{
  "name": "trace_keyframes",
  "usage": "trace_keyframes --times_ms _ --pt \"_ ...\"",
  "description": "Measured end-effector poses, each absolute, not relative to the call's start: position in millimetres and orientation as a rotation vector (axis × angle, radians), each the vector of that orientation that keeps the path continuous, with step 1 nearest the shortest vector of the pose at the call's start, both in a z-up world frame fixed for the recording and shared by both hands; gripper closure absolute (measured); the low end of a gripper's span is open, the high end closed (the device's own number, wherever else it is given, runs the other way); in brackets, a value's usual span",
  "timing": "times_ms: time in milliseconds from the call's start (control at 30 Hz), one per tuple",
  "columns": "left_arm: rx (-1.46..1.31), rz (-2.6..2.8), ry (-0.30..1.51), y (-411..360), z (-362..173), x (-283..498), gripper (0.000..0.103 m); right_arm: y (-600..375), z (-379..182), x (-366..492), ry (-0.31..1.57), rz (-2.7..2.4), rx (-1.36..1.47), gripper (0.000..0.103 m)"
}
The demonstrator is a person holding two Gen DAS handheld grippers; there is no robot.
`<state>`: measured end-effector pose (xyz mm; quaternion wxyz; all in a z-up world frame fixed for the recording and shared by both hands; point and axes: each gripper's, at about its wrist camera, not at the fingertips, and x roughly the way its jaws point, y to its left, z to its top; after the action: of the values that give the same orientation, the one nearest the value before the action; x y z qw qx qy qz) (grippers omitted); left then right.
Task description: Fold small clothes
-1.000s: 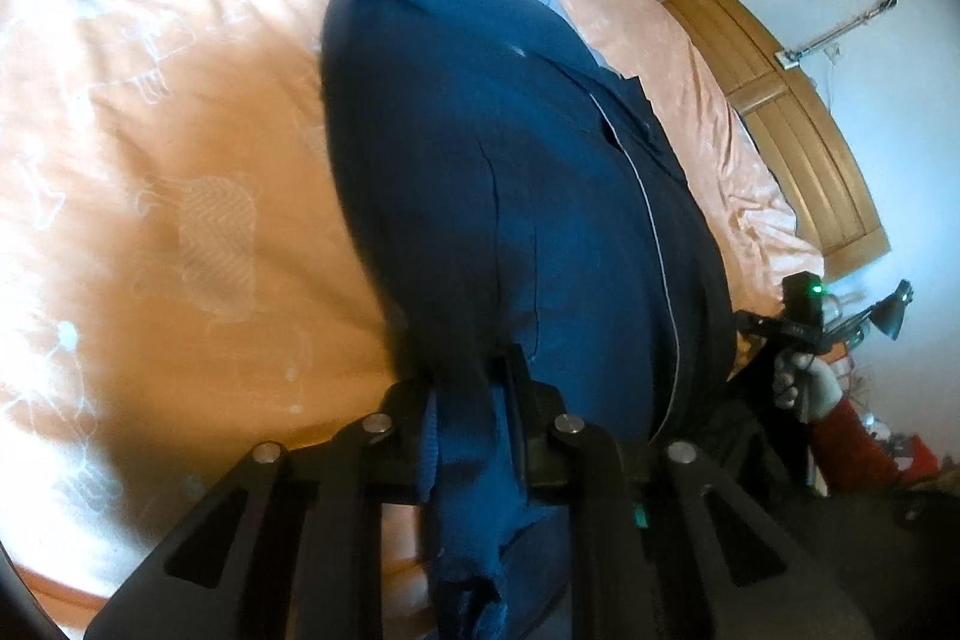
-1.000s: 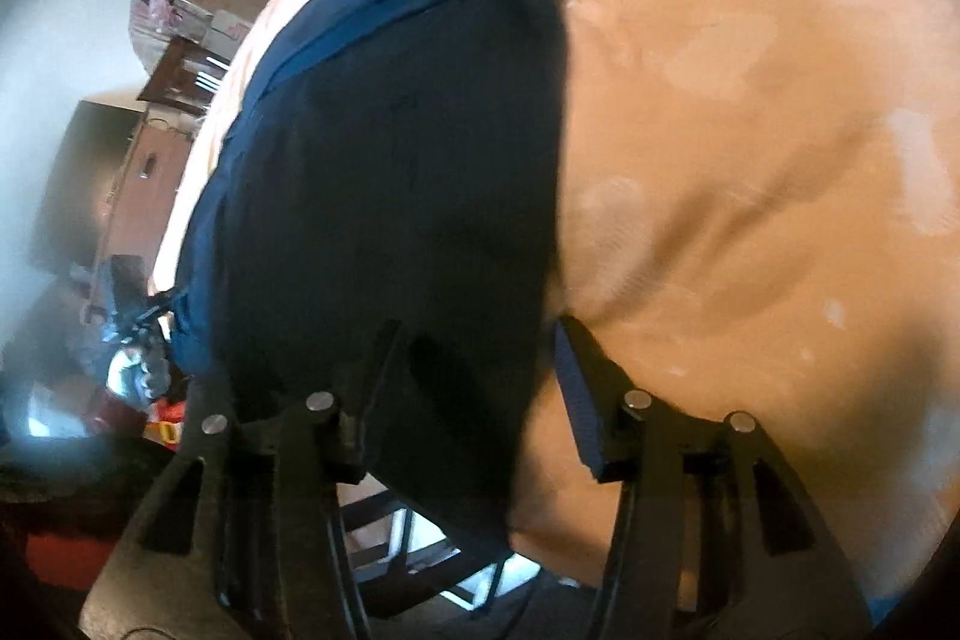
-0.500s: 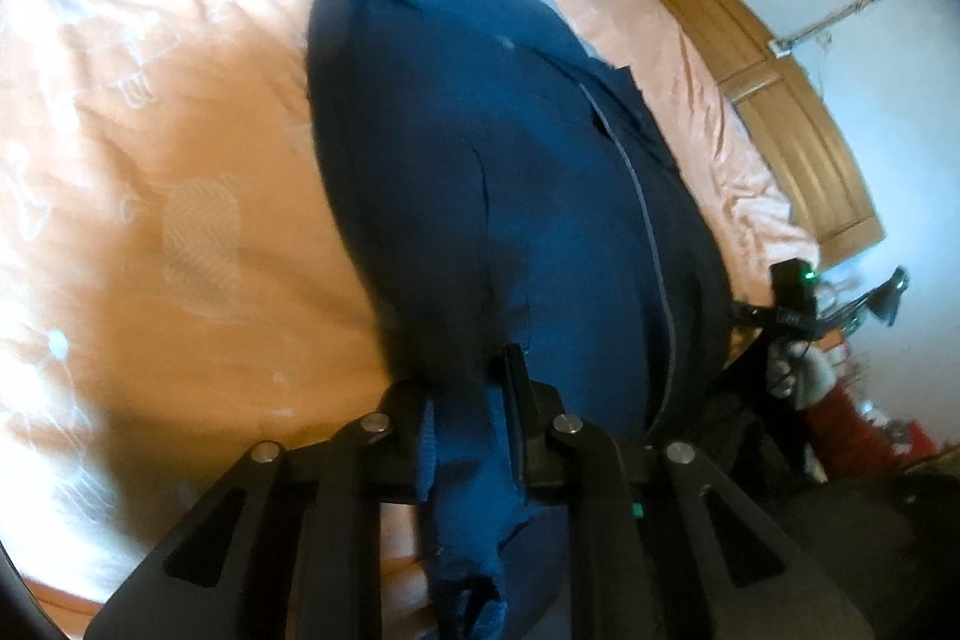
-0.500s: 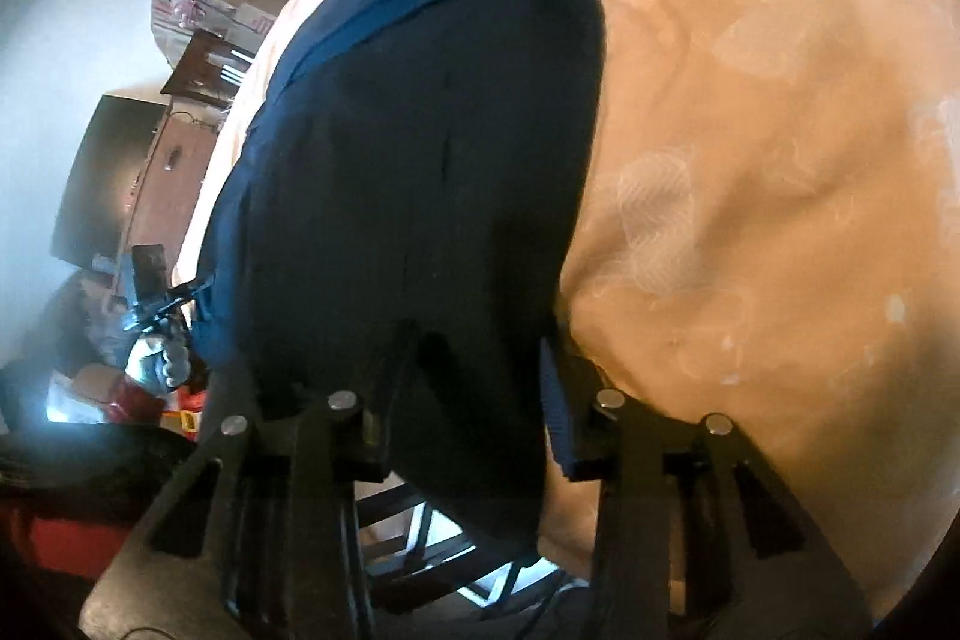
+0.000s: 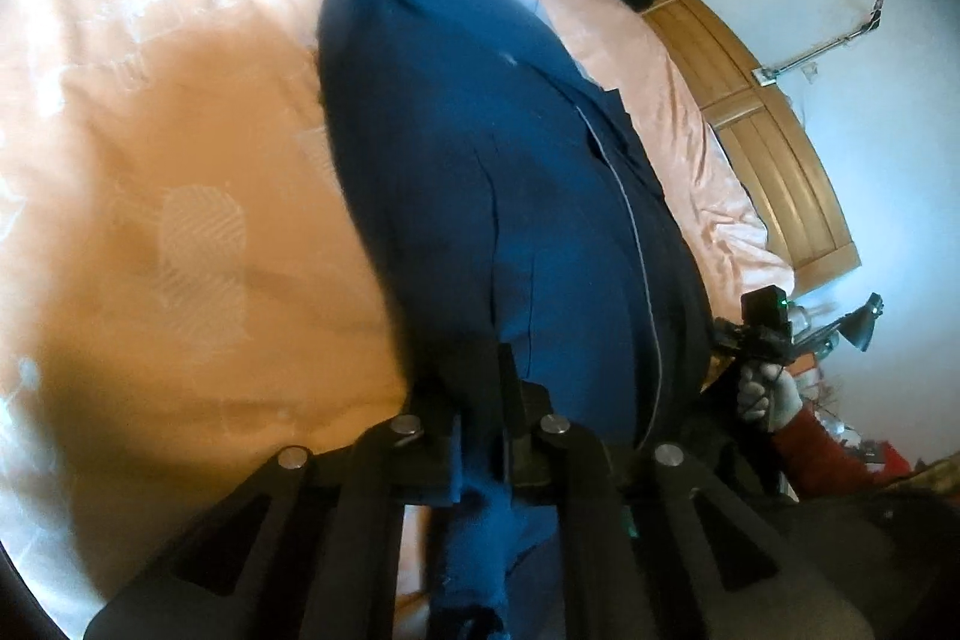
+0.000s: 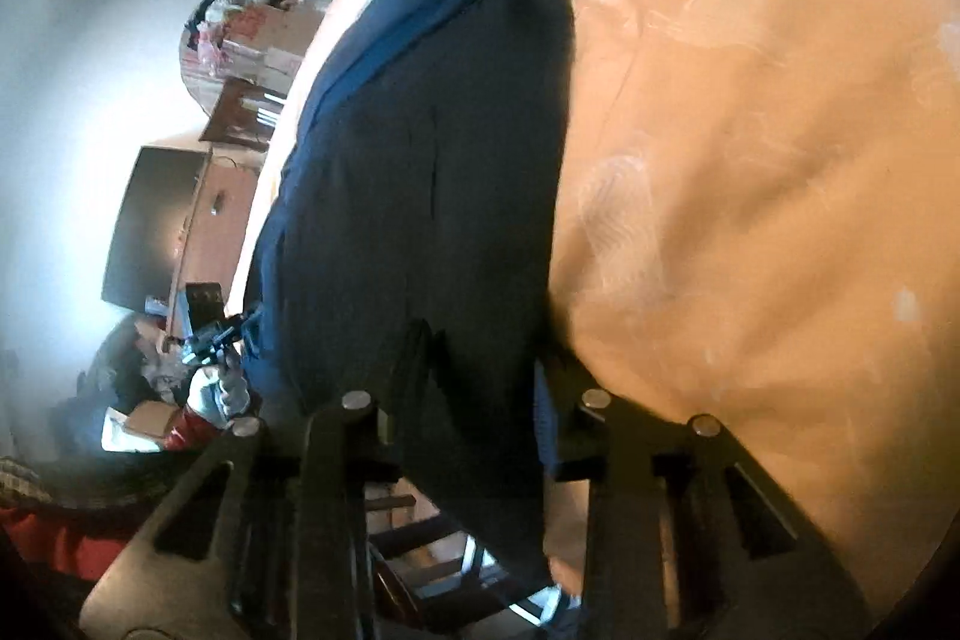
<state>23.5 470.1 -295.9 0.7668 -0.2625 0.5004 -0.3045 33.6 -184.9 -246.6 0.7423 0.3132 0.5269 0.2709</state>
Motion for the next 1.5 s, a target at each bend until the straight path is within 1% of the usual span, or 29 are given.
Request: trace_keyframes --times_ms 67,167,300,400,467,533,567,600,633,767,867,933,1033,1133,1167,1233,1267,1300,1333,1400,1433,1500 --pt "-0.592 -0.679 1.09 467 -298 27 0.092 -179 -251 41 1.129 0.626 0.741 0.07" --pt "-0.615 -0.688 1.091 463 -300 30 0.092 -171 -255 47 1.11 0.654 0.787 0.07" --pt "-0.586 -0.731 1.107 461 -293 23 0.096 -172 -248 31 1.141 0.674 0.736 0.072" --pt "-0.511 -0.754 1.144 458 -291 16 0.095 -173 -246 20 1.165 0.672 0.688 0.073" --pt "-0.499 -0.732 1.139 457 -294 19 0.093 -166 -247 24 1.172 0.662 0.668 0.071" --pt "-0.517 -0.719 1.125 456 -295 22 0.093 -154 -244 25 1.174 0.632 0.585 0.071" --pt "-0.512 -0.71 1.118 454 -294 21 0.093 -152 -239 23 1.174 0.613 0.542 0.074" --pt "-0.507 -0.71 1.106 453 -290 18 0.097 -150 -232 21 1.171 0.594 0.502 0.081" --pt "-0.507 -0.705 1.092 452 -287 15 0.098 -150 -221 16 1.138 0.602 0.516 0.098" --pt "-0.66 -0.79 0.966 455 -252 11 0.101 -153 -179 18 0.975 0.717 0.692 0.1" --pt "-0.766 -0.859 0.868 453 -228 24 0.101 -147 -164 31 0.928 0.766 0.757 0.1" --pt "-0.798 -0.889 0.84 450 -218 34 0.101 -148 -160 40 0.917 0.781 0.799 0.1" --pt "-0.817 -0.915 0.81 446 -200 60 0.1 -154 -154 69 0.902 0.789 0.868 0.1" --pt "-0.875 -0.91 0.778 446 -189 109 0.1 -163 -148 111 0.868 0.753 0.933 0.1" --pt "-0.897 -0.891 0.763 448 -186 136 0.1 -172 -147 140 0.856 0.71 0.964 0.1" --pt "-0.912 -0.828 0.754 451 -190 176 0.095 -184 -149 177 0.855 0.643 0.968 0.098" --pt "-0.958 -0.747 0.766 458 -204 209 0.093 -191 -160 209 0.88 0.589 0.988 0.096" --pt "-0.984 -0.697 0.777 462 -213 227 0.087 -196 -169 229 0.909 0.553 0.982 0.094" --pt "-0.99 -0.624 0.802 466 -226 249 0.082 -198 -179 251 0.954 0.507 0.951 0.089" --pt "-0.944 -0.446 0.915 470 -258 291 0.081 -196 -207 282 1.061 0.468 0.909 0.087" --pt "-0.945 -0.43 0.951 469 -269 301 0.081 -191 -216 288 1.103 0.443 0.874 0.085" --pt "-0.892 -0.392 1.012 461 -284 314 0.083 -179 -230 292 1.165 0.432 0.769 0.085"
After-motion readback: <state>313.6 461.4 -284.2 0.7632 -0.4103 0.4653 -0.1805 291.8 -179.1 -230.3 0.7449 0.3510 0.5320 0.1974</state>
